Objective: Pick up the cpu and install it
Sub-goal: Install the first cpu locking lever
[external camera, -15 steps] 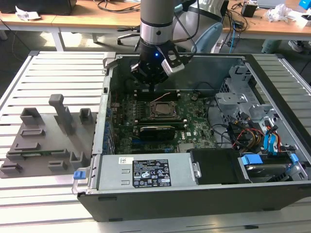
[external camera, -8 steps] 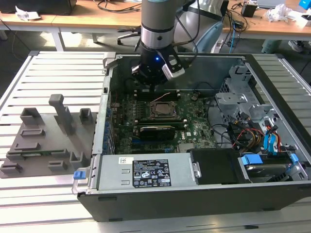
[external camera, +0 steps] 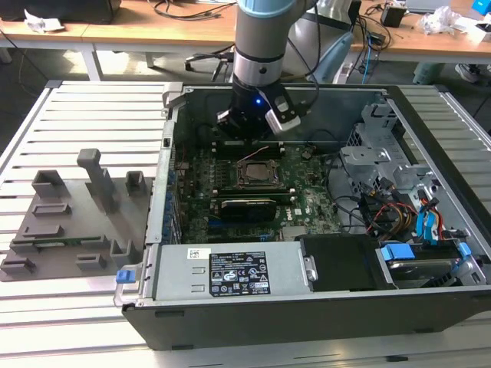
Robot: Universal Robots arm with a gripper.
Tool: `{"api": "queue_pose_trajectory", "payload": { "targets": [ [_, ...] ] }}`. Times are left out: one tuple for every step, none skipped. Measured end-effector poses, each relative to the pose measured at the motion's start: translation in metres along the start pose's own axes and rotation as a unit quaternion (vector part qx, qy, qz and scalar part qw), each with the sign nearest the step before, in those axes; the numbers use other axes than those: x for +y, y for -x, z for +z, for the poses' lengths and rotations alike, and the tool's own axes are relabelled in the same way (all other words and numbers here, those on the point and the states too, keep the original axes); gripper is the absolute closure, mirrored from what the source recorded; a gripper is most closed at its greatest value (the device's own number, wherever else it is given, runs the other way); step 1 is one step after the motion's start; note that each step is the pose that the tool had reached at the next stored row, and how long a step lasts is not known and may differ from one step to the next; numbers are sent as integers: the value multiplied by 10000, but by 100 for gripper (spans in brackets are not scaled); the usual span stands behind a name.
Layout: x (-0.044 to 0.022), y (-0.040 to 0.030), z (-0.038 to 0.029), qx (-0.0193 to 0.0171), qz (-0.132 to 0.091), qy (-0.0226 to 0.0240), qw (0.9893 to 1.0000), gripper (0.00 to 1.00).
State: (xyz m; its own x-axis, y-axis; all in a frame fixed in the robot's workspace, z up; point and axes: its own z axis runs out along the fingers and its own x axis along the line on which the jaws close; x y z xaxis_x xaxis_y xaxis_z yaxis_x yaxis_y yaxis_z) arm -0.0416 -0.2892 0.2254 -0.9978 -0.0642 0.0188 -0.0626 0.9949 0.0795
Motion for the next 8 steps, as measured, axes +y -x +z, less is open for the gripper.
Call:
{"api": "queue_pose_trajectory", "payload": {
  "targets": [
    [-2, 7, 16, 2, 0, 1, 10000, 89],
    [-3, 12, 27, 4, 0, 0, 10000, 89],
    [-4, 16, 35, 5, 0, 1, 10000, 89],
    [-4, 21, 40, 7, 1, 1, 10000, 89],
    [-6, 33, 50, 8, 1, 1, 10000, 89],
    [-8, 40, 53, 9, 1, 1, 10000, 89],
    [-9, 47, 57, 10, 1, 1, 10000, 89],
    [-11, 57, 61, 11, 1, 1, 10000, 89]
  ]
}}
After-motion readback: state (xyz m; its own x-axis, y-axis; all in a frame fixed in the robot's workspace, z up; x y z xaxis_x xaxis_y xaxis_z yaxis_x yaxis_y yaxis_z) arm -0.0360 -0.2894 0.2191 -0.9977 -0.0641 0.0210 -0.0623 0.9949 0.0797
